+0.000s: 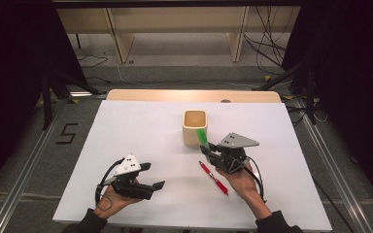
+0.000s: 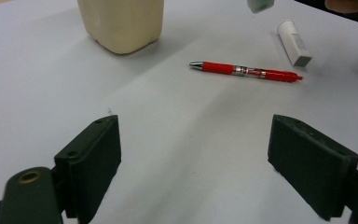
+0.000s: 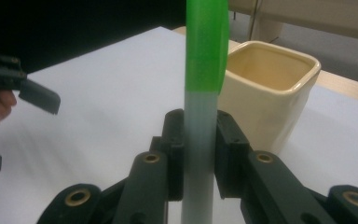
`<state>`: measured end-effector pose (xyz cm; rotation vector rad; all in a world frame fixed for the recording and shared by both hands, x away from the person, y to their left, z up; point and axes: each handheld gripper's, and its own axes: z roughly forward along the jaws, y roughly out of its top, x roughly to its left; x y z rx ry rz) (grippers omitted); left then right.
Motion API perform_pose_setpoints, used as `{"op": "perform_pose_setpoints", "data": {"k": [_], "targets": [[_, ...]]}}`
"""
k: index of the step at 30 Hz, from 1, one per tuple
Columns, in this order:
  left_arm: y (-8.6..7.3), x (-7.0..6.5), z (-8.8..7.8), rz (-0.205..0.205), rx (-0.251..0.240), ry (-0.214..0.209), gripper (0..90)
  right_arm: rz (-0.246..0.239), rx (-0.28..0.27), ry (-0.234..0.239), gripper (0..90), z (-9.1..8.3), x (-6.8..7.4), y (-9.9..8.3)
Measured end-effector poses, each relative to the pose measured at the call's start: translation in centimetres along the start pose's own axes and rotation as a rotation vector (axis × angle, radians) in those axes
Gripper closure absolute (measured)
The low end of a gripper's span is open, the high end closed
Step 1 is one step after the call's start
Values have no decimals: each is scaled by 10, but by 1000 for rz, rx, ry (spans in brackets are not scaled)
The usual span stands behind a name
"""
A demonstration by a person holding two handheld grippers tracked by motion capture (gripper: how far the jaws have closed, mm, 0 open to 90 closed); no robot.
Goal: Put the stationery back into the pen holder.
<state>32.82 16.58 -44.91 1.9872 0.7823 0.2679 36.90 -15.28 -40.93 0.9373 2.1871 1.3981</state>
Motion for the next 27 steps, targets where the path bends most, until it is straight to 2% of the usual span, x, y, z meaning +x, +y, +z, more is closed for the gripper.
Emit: {"op": "perform_pose_setpoints", "data": {"k": [1,3,4,8,14,17,20,27], "targets": [[-2,0,0,6,0,15,167,7,-4,3,770,0,-2,2],[-3,1,0,-1,-4,18,165,33,-6,7,770,1,-5,5],[-3,3,-2,-18,-21,17,165,52,-10,16,770,2,-8,7],[-5,4,-5,-15,-27,33,165,109,-25,22,770,5,-18,15],[-11,9,-9,-35,-45,43,165,145,-42,14,770,8,-28,24],[-14,9,-11,-19,-53,45,165,175,-47,12,770,12,-35,31],[-15,10,-13,-23,-72,48,165,190,-54,11,770,16,-38,35],[-16,10,-14,-26,-78,51,164,216,-59,4,770,22,-44,41]]}}
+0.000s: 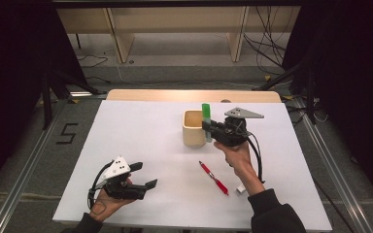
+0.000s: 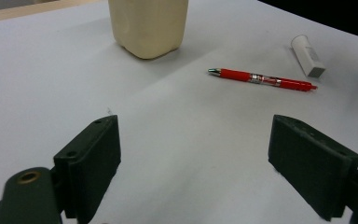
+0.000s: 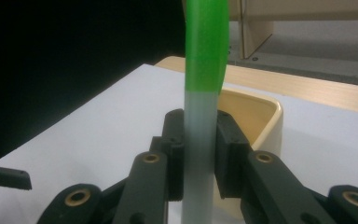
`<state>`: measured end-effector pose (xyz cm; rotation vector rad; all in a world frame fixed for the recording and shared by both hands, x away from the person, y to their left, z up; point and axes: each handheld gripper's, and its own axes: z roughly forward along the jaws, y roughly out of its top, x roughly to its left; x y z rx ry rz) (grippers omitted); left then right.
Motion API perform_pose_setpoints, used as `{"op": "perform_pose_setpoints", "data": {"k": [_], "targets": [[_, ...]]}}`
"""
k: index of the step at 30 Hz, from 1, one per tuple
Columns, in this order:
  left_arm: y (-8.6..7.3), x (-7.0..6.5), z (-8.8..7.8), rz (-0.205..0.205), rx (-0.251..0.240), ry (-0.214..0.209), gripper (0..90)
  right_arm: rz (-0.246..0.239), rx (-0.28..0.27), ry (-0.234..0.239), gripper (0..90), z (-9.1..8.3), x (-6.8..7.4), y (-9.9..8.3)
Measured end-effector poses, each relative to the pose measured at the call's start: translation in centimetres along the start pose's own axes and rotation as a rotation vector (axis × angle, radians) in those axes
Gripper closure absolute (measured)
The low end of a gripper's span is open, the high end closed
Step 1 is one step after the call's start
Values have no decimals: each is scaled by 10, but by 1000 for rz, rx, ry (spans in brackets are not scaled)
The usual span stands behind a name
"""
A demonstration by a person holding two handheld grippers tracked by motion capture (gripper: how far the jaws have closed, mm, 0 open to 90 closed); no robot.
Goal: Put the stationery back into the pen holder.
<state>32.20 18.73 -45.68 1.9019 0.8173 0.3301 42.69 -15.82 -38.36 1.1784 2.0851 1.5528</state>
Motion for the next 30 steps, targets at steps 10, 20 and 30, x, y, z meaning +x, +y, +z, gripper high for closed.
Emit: {"op": "perform_pose_setpoints", "data": {"k": [10,20,30], "targets": [[-3,2,-2,3,-15,13,164,23,-4,1,770,9,-2,11],[-4,2,-2,-11,-28,15,164,55,-21,-6,770,18,-6,24],[-4,1,-3,-4,-32,16,163,57,-19,-37,770,29,-10,31]]}}
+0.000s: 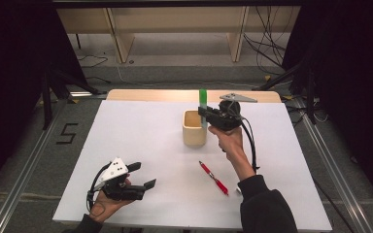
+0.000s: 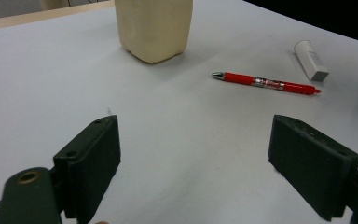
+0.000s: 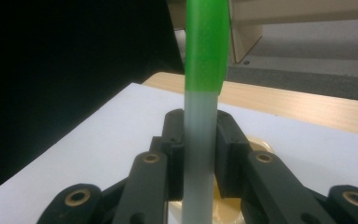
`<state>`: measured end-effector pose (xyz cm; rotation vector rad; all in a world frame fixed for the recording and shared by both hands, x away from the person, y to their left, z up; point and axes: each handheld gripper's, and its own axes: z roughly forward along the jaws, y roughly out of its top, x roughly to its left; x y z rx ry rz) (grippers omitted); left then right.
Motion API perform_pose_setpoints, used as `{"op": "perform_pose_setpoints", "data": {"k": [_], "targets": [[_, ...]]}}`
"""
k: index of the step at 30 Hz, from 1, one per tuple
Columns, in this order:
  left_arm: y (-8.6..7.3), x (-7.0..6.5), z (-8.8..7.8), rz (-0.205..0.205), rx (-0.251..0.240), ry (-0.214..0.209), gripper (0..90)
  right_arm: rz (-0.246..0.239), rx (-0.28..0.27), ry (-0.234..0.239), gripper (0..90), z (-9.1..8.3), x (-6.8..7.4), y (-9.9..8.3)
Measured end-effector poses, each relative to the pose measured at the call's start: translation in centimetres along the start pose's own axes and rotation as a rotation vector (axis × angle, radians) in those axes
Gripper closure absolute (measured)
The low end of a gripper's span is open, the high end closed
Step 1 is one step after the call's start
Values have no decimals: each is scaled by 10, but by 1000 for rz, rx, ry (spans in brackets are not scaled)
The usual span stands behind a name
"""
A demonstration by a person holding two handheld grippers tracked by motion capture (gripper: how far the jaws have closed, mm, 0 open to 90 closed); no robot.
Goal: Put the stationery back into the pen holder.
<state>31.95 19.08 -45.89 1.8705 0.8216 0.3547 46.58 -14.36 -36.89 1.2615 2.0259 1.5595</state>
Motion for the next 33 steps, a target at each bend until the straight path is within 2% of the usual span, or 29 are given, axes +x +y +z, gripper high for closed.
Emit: {"op": "perform_pose_setpoints", "data": {"k": [20,33], "targets": [[-2,-1,3,9,15,-2,162,-19,23,-45,769,32,7,9],[-3,-1,3,2,9,-4,157,-34,41,-83,769,41,5,5]]}}
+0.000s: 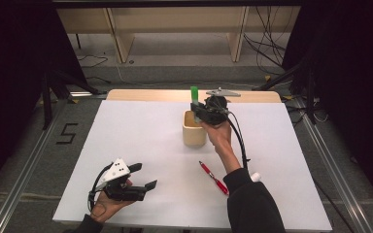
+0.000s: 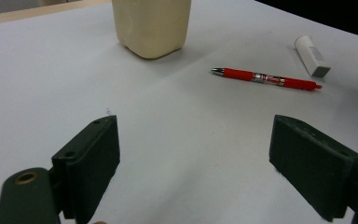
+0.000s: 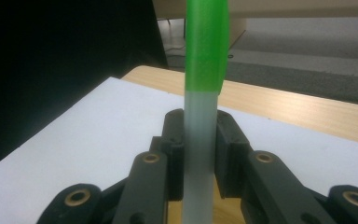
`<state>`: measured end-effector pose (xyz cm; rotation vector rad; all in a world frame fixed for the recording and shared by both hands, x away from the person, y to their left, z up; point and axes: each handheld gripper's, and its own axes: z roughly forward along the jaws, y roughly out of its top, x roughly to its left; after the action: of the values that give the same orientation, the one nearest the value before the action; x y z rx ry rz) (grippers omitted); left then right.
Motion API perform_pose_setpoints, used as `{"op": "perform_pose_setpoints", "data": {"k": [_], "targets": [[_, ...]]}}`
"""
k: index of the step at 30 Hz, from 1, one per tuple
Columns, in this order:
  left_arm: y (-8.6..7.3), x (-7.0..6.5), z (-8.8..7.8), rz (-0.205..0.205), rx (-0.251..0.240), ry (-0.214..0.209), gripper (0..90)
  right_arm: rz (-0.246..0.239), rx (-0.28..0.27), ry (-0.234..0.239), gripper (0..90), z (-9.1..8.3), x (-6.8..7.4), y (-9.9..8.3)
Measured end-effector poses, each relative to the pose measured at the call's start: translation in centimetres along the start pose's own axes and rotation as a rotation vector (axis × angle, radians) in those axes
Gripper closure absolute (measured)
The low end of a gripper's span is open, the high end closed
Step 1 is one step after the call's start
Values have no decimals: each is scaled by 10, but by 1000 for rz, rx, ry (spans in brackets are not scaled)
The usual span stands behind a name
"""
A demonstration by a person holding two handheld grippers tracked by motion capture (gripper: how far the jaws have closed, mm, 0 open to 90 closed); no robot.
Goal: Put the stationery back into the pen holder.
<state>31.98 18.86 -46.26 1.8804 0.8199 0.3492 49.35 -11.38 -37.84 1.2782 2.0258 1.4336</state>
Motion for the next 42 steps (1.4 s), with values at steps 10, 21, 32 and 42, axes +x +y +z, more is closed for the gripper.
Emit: {"op": "perform_pose_setpoints", "data": {"k": [10,21,32,42], "targets": [[0,0,0,0,-1,1,157,-4,17,-10,769,7,1,-4],[-1,1,1,3,7,9,157,-22,38,-15,768,17,6,-11],[-1,1,1,4,12,12,157,-23,56,-25,768,23,6,-18],[-1,1,1,3,13,10,157,-25,78,-28,694,26,7,-21]]}}
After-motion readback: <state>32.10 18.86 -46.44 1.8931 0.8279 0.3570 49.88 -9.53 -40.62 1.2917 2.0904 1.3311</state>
